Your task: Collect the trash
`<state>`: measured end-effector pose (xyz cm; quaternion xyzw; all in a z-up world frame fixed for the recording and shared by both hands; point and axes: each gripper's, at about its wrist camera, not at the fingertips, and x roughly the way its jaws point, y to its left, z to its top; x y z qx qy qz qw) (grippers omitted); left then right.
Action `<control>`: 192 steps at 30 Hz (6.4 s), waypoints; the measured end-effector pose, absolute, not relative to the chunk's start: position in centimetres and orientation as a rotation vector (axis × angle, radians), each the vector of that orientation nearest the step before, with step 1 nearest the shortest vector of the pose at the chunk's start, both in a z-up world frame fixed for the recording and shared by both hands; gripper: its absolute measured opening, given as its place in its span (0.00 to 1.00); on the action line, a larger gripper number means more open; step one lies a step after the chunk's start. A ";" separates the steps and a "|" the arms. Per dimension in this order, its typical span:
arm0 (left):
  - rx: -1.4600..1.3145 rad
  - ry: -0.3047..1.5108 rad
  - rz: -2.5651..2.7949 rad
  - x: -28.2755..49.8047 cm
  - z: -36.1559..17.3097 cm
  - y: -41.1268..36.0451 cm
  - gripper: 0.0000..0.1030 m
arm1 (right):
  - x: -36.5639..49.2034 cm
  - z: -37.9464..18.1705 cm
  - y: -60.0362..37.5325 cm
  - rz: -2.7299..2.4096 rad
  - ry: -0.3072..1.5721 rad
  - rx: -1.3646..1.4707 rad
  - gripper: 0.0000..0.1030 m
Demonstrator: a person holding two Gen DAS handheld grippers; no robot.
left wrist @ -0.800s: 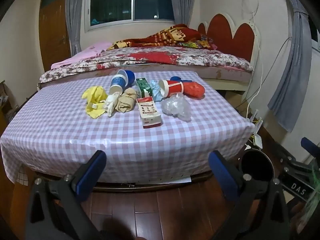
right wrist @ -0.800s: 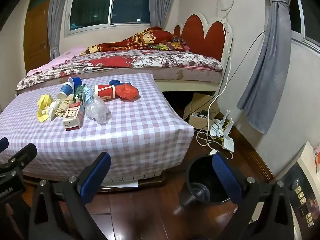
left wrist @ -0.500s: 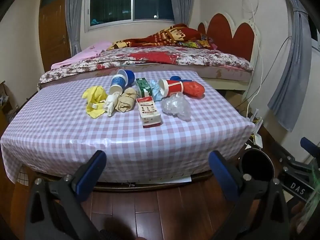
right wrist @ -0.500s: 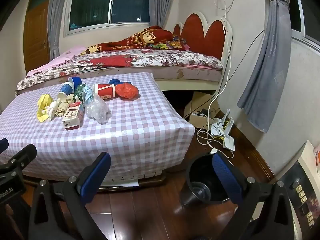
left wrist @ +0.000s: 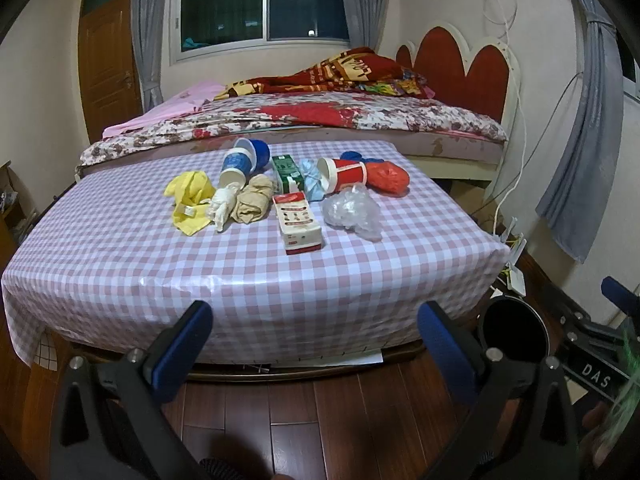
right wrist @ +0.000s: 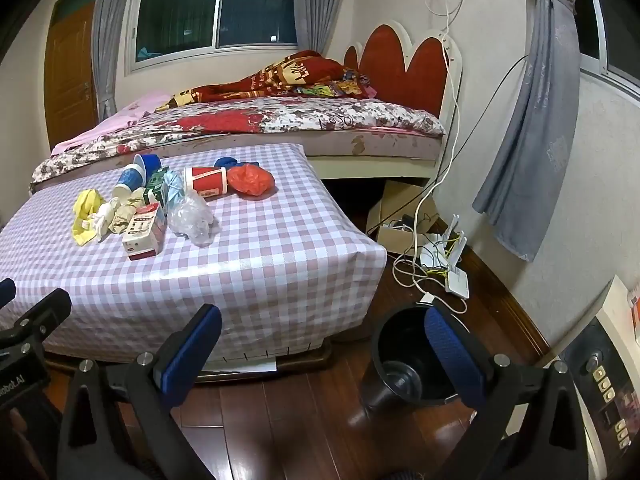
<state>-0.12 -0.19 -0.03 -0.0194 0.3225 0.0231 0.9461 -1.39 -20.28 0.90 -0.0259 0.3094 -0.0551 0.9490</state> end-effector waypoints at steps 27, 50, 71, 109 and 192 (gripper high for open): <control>-0.044 0.654 0.045 -0.3 0.0 0.0 0.99 | -1.5 0.8 -20.4 -0.113 0.629 -0.052 0.99; -0.038 0.652 0.063 -0.1 -0.1 1.5 0.99 | -0.6 -0.1 -19.5 -0.076 0.637 -0.071 0.99; -0.049 0.739 0.182 10.2 -5.3 10.5 0.94 | 13.1 -5.0 -10.7 0.270 0.733 -0.186 0.99; -0.016 0.729 0.049 17.8 -6.4 1.5 0.53 | 19.1 -6.1 -17.9 0.248 0.728 -0.119 0.27; 0.154 0.726 -0.445 10.2 -7.5 -24.5 0.99 | 6.1 -10.7 -46.2 -0.253 0.881 0.096 0.99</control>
